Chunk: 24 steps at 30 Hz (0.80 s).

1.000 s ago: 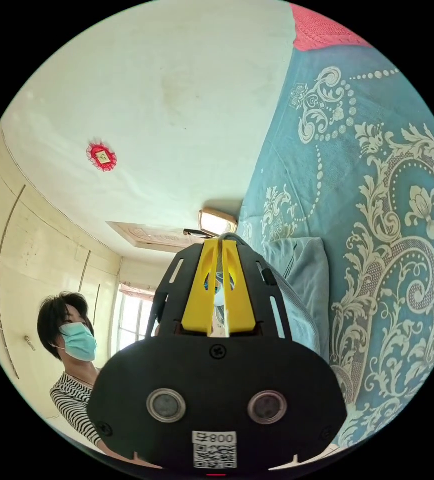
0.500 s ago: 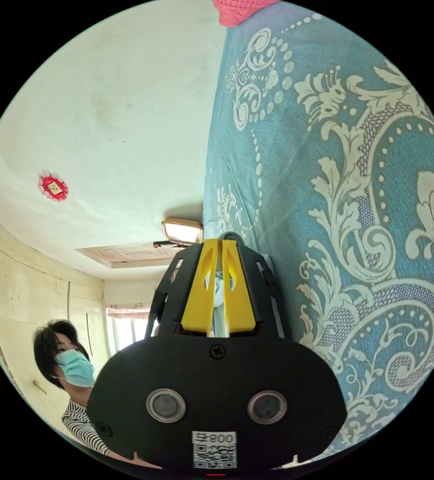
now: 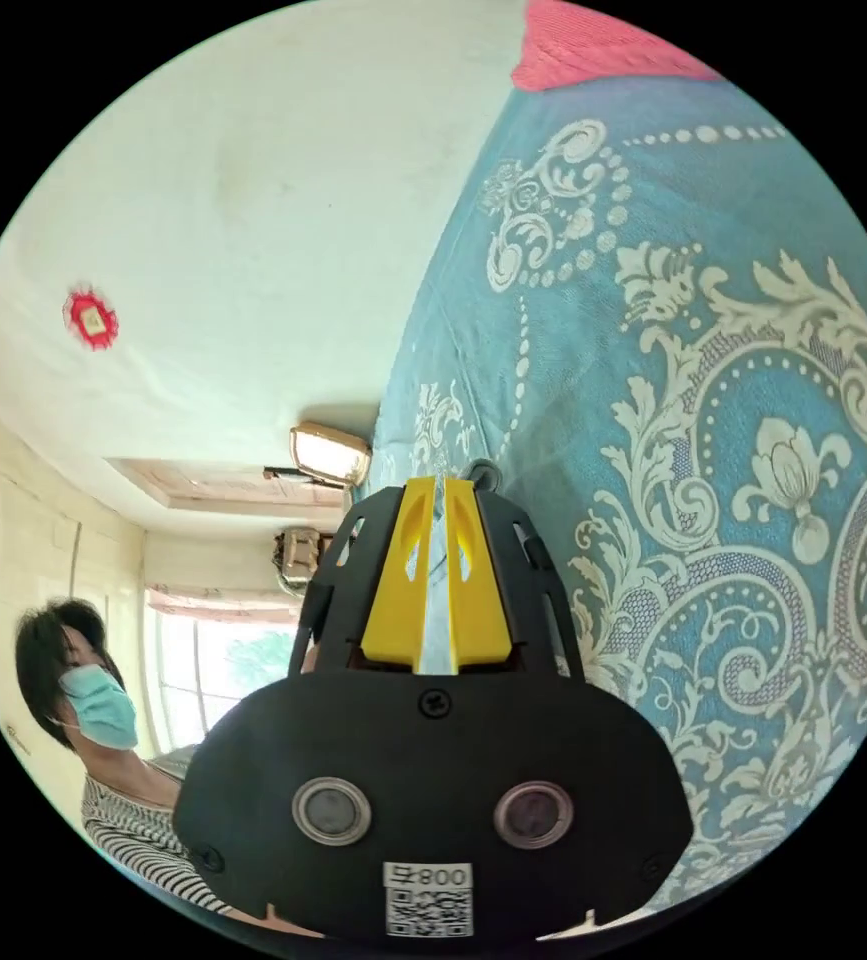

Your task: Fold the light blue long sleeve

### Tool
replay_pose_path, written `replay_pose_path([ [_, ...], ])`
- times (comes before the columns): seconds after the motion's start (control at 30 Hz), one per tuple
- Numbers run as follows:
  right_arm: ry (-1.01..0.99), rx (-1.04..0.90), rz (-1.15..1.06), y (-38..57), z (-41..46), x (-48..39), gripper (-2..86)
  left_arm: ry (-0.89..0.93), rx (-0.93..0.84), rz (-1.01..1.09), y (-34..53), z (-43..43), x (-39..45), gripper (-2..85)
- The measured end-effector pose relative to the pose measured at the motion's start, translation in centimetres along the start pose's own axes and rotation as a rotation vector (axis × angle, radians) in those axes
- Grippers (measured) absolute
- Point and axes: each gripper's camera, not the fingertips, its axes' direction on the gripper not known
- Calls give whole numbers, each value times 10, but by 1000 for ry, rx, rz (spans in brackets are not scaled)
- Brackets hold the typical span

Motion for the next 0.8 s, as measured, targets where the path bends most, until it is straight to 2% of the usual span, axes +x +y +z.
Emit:
replay_pose_path([
  [0.07,117,-81,-143,13,26,-41,6,-75,-170,106,3,39,28,3],
  [0.13,281,-266,-364,37,83,-98,3,-190,-301,276,8,87,69,3],
  [0.23,446,-449,-630,75,163,-158,2,-351,-403,430,6,140,110,3],
  [0.43,686,-635,-931,130,286,-220,1,-589,-504,574,-10,209,157,3],
  [0.57,831,-667,-1022,153,331,-236,1,-602,-491,621,-22,225,177,3],
  [0.8,943,-519,-1058,158,370,-277,0,-637,-369,592,-54,236,207,2],
])
